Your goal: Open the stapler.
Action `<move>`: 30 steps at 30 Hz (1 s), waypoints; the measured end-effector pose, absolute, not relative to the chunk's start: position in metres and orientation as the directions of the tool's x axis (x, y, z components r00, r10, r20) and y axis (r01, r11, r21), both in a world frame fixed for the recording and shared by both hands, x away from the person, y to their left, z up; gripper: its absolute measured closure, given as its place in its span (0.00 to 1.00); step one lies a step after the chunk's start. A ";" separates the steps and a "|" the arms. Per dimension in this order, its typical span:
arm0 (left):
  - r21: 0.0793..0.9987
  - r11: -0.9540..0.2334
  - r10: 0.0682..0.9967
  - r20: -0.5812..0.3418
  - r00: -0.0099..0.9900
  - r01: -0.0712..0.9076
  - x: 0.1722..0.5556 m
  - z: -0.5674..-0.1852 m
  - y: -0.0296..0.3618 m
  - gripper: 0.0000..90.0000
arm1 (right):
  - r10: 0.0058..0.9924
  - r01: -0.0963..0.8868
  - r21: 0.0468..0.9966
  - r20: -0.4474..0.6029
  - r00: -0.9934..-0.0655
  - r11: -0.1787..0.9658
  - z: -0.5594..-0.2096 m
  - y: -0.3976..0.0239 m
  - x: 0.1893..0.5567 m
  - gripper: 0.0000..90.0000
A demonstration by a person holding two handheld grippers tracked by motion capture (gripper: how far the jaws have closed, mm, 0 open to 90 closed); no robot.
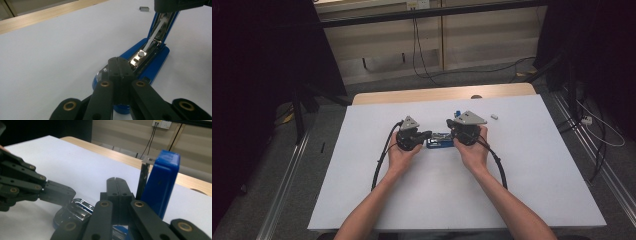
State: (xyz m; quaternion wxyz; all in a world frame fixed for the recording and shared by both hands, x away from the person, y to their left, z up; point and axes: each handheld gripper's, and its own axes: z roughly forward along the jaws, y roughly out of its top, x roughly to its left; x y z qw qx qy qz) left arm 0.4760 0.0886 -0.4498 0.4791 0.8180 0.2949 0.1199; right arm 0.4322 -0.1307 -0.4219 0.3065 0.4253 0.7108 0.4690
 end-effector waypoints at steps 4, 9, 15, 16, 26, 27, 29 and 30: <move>0.854 -0.367 0.598 -0.086 0.797 0.368 0.476 -0.450 0.088 1.00 | 0.890 0.312 0.929 -0.040 -0.454 0.201 -0.420 -0.133 0.431 1.00; 0.854 -0.368 0.598 -0.086 0.797 0.368 0.476 -0.450 0.089 1.00 | 0.898 0.306 0.930 -0.054 -0.436 0.204 -0.419 -0.139 0.431 1.00; 0.853 -0.370 0.598 -0.084 0.797 0.368 0.475 -0.450 0.088 1.00 | 0.903 0.306 0.931 -0.052 -0.427 0.199 -0.418 -0.150 0.430 1.00; 0.853 -0.371 0.598 -0.083 0.797 0.368 0.475 -0.449 0.088 1.00 | 0.897 0.300 0.932 -0.053 -0.439 0.202 -0.418 -0.152 0.428 1.00; 0.852 -0.368 0.601 -0.088 0.795 0.372 0.475 -0.449 0.088 1.00 | 0.895 0.306 0.932 -0.043 -0.444 0.196 -0.416 -0.158 0.426 1.00; 0.852 -0.368 0.600 -0.088 0.795 0.372 0.475 -0.450 0.088 1.00 | 0.898 0.310 0.932 -0.034 -0.439 0.187 -0.417 -0.159 0.426 1.00; 0.852 -0.368 0.600 -0.088 0.795 0.372 0.475 -0.450 0.088 1.00 | 0.899 0.313 0.932 -0.032 -0.436 0.185 -0.417 -0.161 0.426 1.00; 0.853 -0.366 0.600 -0.090 0.795 0.373 0.475 -0.450 0.088 1.00 | 0.900 0.316 0.931 -0.032 -0.435 0.185 -0.418 -0.163 0.426 1.00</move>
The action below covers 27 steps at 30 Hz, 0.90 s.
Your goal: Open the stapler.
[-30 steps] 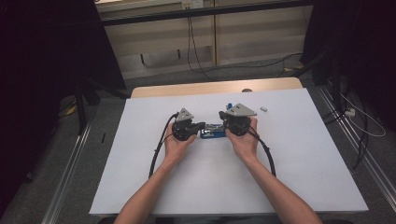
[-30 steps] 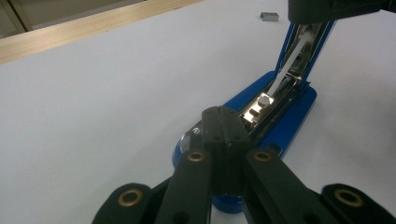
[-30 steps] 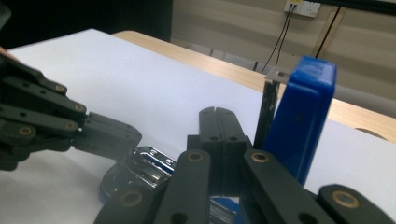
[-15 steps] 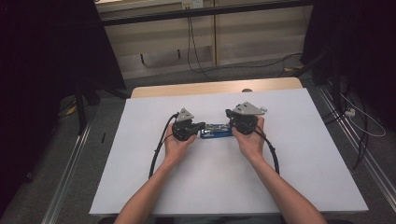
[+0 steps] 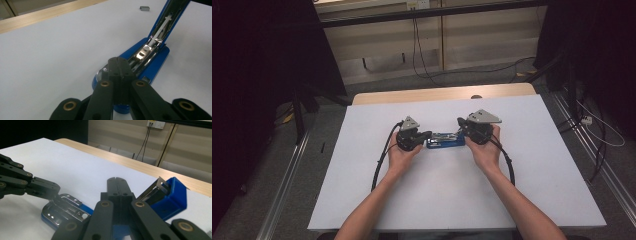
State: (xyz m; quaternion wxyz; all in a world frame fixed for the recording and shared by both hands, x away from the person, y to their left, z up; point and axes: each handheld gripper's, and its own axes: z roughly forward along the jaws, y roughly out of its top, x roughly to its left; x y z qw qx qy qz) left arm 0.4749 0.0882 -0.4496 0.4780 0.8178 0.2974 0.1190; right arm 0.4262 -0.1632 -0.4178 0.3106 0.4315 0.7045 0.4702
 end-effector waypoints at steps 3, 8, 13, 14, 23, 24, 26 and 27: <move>0.852 -0.367 0.601 -0.089 0.794 0.373 0.475 -0.450 0.088 1.00 | 0.902 0.318 0.930 -0.033 -0.431 0.186 -0.419 -0.166 0.426 1.00; 0.851 -0.369 0.602 -0.087 0.794 0.373 0.475 -0.449 0.088 1.00 | 0.902 0.331 0.924 -0.033 -0.431 0.192 -0.423 -0.176 0.426 1.00; 0.852 -0.367 0.602 -0.088 0.794 0.373 0.475 -0.449 0.088 1.00 | 0.911 0.348 0.921 -0.020 -0.411 0.177 -0.424 -0.191 0.426 1.00; 0.852 -0.369 0.602 -0.086 0.794 0.372 0.475 -0.449 0.088 1.00 | 0.911 0.348 0.921 -0.020 -0.411 0.177 -0.424 -0.191 0.426 1.00; 0.852 -0.367 0.603 -0.087 0.793 0.373 0.475 -0.449 0.088 1.00 | 0.916 0.355 0.919 -0.020 -0.400 0.175 -0.429 -0.211 0.420 1.00; 0.852 -0.366 0.604 -0.089 0.792 0.374 0.474 -0.449 0.088 1.00 | 0.917 0.364 0.915 -0.015 -0.398 0.173 -0.432 -0.214 0.419 1.00; 0.853 -0.366 0.605 -0.087 0.791 0.373 0.474 -0.450 0.088 1.00 | 0.919 0.369 0.914 -0.011 -0.394 0.169 -0.433 -0.216 0.419 1.00; 0.853 -0.364 0.606 -0.087 0.791 0.373 0.474 -0.450 0.088 1.00 | 0.918 0.371 0.913 -0.010 -0.397 0.170 -0.434 -0.219 0.418 1.00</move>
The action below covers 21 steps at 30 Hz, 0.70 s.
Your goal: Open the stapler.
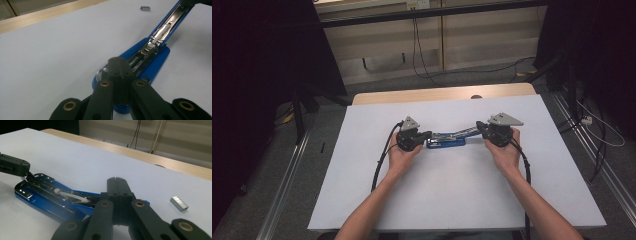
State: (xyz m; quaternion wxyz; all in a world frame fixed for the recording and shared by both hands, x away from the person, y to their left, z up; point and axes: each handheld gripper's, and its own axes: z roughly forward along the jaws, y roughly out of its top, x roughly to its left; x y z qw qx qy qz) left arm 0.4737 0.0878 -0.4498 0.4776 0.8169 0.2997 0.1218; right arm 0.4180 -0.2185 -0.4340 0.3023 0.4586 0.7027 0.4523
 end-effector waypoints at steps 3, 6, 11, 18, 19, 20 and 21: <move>0.854 -0.362 0.607 -0.088 0.790 0.373 0.474 -0.450 0.088 1.00 | 0.917 0.373 0.911 -0.012 -0.398 0.173 -0.435 -0.220 0.416 1.00; 0.854 -0.361 0.608 -0.089 0.789 0.374 0.474 -0.450 0.088 1.00 | 0.917 0.377 0.908 -0.018 -0.399 0.182 -0.438 -0.223 0.413 1.00; 0.855 -0.360 0.608 -0.089 0.789 0.374 0.474 -0.450 0.088 1.00 | 0.919 0.385 0.906 -0.012 -0.395 0.177 -0.438 -0.226 0.412 1.00; 0.854 -0.352 0.617 -0.097 0.781 0.384 0.473 -0.450 0.087 1.00 | 0.924 0.416 0.894 0.004 -0.382 0.169 -0.443 -0.231 0.415 1.00; 0.854 -0.352 0.617 -0.097 0.781 0.384 0.473 -0.450 0.087 1.00 | 0.924 0.416 0.894 0.004 -0.382 0.169 -0.443 -0.231 0.415 1.00; 0.854 -0.351 0.617 -0.097 0.781 0.384 0.473 -0.450 0.087 1.00 | 0.926 0.422 0.890 0.001 -0.377 0.170 -0.444 -0.232 0.416 1.00; 0.854 -0.349 0.618 -0.099 0.780 0.385 0.473 -0.450 0.087 1.00 | 0.927 0.426 0.889 0.007 -0.376 0.166 -0.445 -0.233 0.416 1.00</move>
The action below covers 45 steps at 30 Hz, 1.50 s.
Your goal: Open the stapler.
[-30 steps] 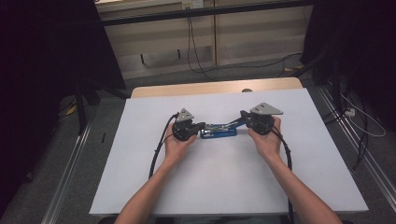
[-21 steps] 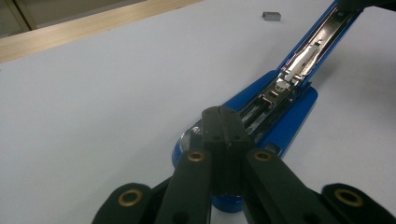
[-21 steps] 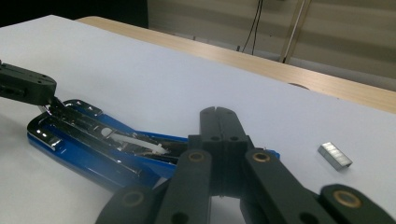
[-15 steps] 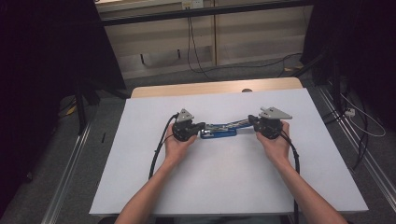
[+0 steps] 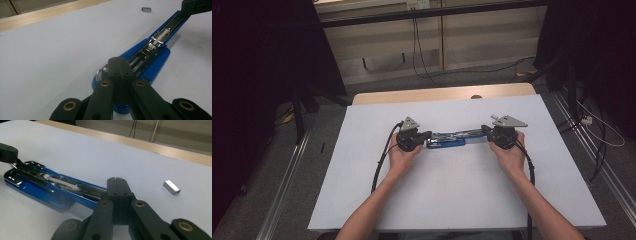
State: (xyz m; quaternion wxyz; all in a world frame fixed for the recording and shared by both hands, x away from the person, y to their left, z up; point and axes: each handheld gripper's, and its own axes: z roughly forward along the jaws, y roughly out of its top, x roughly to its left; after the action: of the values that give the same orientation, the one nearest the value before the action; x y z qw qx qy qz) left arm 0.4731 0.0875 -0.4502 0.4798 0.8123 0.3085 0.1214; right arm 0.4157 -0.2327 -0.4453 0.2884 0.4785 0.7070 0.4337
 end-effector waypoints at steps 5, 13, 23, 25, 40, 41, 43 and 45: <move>0.854 -0.346 0.620 -0.101 0.778 0.387 0.473 -0.450 0.087 1.00 | 0.926 0.428 0.886 -0.003 -0.377 0.177 -0.447 -0.231 0.416 1.00; 0.853 -0.326 0.619 -0.133 0.774 0.408 0.474 -0.451 0.089 1.00 | 0.925 0.424 0.891 0.010 -0.379 0.164 -0.446 -0.231 0.417 1.00; 0.857 -0.330 0.624 -0.116 0.772 0.395 0.473 -0.448 0.088 1.00 | 0.918 0.422 0.892 0.022 -0.396 0.161 -0.446 -0.231 0.417 1.00; 0.864 -0.320 0.626 -0.114 0.772 0.387 0.472 -0.446 0.087 1.00 | 0.916 0.417 0.895 0.023 -0.400 0.160 -0.446 -0.232 0.417 0.99; 0.873 -0.349 0.610 -0.065 0.790 0.341 0.466 -0.441 0.083 0.91 | 0.904 0.400 0.903 0.030 -0.427 0.160 -0.444 -0.232 0.416 0.91; 0.874 -0.351 0.608 -0.059 0.792 0.335 0.465 -0.440 0.084 0.91 | 0.904 0.399 0.904 0.032 -0.427 0.157 -0.443 -0.232 0.416 0.91; 0.879 -0.335 0.611 -0.071 0.789 0.339 0.464 -0.438 0.085 0.87 | 0.903 0.397 0.906 0.039 -0.428 0.149 -0.443 -0.233 0.416 0.90; 0.880 -0.328 0.612 -0.078 0.787 0.342 0.462 -0.436 0.087 0.82 | 0.904 0.396 0.907 0.040 -0.425 0.146 -0.442 -0.234 0.415 0.87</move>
State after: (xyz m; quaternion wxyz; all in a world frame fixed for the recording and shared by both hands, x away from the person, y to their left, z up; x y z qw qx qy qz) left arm 0.4623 0.0869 -0.4356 0.4977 0.8037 0.2968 0.1353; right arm 0.4154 -0.2339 -0.4423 0.2742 0.4605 0.7057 0.4634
